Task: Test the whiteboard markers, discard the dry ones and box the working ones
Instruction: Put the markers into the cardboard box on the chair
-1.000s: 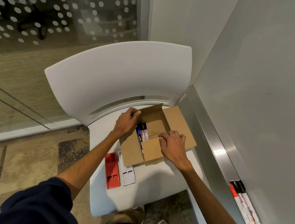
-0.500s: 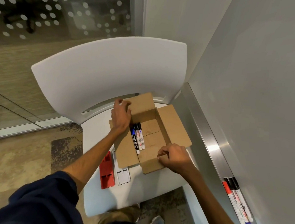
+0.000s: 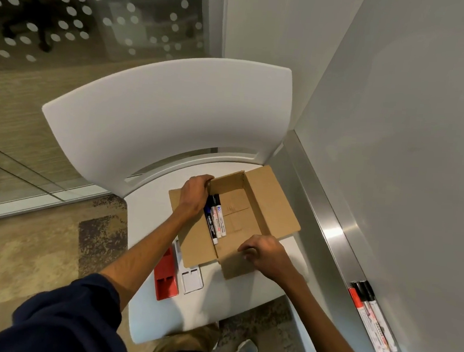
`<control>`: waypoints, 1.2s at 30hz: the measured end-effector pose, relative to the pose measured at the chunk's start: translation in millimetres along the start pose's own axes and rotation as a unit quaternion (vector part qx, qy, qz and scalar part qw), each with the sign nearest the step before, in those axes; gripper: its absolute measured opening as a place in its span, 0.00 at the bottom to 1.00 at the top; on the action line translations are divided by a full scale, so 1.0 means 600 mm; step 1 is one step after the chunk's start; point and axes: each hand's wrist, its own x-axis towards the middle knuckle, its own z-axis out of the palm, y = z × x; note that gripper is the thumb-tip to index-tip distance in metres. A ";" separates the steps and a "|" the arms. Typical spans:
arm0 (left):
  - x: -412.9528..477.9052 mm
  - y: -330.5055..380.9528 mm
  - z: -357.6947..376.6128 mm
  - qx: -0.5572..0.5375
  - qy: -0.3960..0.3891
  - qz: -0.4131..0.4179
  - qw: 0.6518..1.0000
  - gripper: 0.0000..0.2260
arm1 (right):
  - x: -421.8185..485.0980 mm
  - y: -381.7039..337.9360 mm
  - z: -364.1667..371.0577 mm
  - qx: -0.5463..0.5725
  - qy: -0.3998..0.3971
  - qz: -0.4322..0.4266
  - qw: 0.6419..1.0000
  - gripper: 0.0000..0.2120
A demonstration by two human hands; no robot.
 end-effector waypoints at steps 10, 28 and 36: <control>0.020 -0.003 -0.002 0.012 -0.049 -0.016 0.999 0.11 | 0.003 0.004 0.006 0.071 0.053 -0.005 0.996 0.06; -0.021 0.024 -0.001 0.080 0.005 0.098 0.992 0.16 | 0.035 -0.010 -0.023 0.143 -0.083 0.042 0.985 0.09; -0.016 0.021 -0.004 0.050 0.037 0.074 0.995 0.13 | 0.071 -0.018 -0.032 0.184 0.008 0.077 0.980 0.09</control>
